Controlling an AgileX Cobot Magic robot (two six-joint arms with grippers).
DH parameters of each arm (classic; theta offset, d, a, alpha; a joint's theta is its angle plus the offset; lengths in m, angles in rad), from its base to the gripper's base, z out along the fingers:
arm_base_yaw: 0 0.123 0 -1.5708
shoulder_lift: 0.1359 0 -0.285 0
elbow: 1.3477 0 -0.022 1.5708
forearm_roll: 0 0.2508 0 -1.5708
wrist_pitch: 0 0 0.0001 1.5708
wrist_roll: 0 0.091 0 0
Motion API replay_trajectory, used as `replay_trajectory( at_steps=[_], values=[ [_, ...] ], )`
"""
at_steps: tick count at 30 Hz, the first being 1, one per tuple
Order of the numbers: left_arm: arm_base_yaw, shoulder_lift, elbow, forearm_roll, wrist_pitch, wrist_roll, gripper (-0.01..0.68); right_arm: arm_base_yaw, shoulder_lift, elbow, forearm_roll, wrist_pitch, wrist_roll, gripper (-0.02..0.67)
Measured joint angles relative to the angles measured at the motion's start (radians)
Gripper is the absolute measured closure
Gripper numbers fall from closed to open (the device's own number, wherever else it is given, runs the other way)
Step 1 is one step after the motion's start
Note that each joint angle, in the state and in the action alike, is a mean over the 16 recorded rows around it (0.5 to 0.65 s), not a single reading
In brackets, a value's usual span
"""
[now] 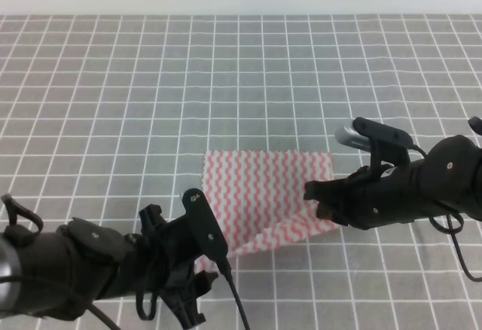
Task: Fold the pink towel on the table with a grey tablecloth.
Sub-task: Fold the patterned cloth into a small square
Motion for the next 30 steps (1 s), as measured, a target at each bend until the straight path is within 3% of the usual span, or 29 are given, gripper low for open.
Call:
replay_trajectory(
  at_steps=[8, 23, 30],
  values=[
    [0.000, 0.014, -0.002, -0.001, 0.002, 0.000, 0.394, 0.000, 0.001, 0.000, 0.001, 0.010, -0.009, 0.664],
    [-0.001, 0.007, -0.002, -0.003, 0.013, -0.001, 0.642, 0.000, 0.003, 0.000, 0.002, 0.021, -0.010, 0.664],
    [-0.001, -0.014, -0.012, -0.060, 0.003, -0.002, 0.673, 0.000, 0.003, 0.000, 0.013, 0.013, -0.010, 0.664]
  ],
)
